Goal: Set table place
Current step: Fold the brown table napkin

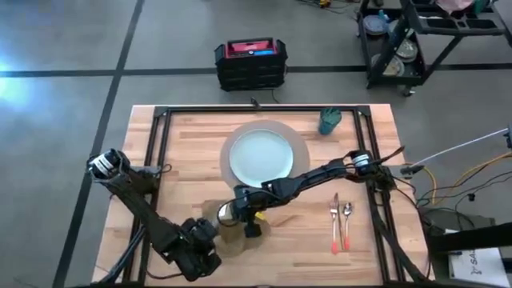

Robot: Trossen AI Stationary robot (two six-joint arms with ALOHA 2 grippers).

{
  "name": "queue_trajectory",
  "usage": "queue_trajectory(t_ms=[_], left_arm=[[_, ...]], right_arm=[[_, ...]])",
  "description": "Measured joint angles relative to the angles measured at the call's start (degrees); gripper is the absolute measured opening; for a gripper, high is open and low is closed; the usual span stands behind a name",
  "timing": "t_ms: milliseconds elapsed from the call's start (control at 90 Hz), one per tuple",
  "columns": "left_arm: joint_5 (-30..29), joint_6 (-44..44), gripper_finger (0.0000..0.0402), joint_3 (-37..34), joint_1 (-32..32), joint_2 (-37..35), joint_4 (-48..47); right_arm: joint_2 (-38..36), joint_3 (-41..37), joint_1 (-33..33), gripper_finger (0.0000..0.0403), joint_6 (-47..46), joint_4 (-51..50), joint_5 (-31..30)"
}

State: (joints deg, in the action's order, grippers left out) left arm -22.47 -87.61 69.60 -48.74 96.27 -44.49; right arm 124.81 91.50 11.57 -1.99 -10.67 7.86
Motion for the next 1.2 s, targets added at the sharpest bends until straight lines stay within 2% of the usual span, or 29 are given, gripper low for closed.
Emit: queue_trajectory(t_ms=[200,422,522,778,911,1033,1200], left_arm=[[-0.62,-0.06,0.0,0.0,-0.36,0.0,0.45],[-0.62,-0.05,0.0,0.0,-0.51,0.09,0.85],[-0.62,-0.03,0.0,0.0,-0.51,0.09,0.92],[-0.91,0.04,0.0,0.0,-0.6,0.13,0.92],[-1.14,0.04,0.0,0.0,-0.58,0.13,0.9],[-2.09,0.05,0.0,0.0,-0.58,0.15,0.91],[-2.52,0.06,0.0,0.0,-0.55,0.17,0.88]], right_arm=[[4.69,-0.24,0.9,0.0,-3.14,-0.86,-0.22],[5.18,-0.09,1.57,0.0019,-2.87,-0.15,-0.36],[4.11,-0.28,1.55,0.0054,-1.91,-1.37,-0.37],[1.35,-0.26,1.57,0.0177,0.24,-0.99,-2.29],[1.45,-0.26,1.05,0.0215,2.02,1.05,-4.51],[2.42,-0.26,0.33,0.0223,2.02,3.17,-4.42],[3.31,-0.26,0.13,0.021,2.02,4.8,-2.57]])
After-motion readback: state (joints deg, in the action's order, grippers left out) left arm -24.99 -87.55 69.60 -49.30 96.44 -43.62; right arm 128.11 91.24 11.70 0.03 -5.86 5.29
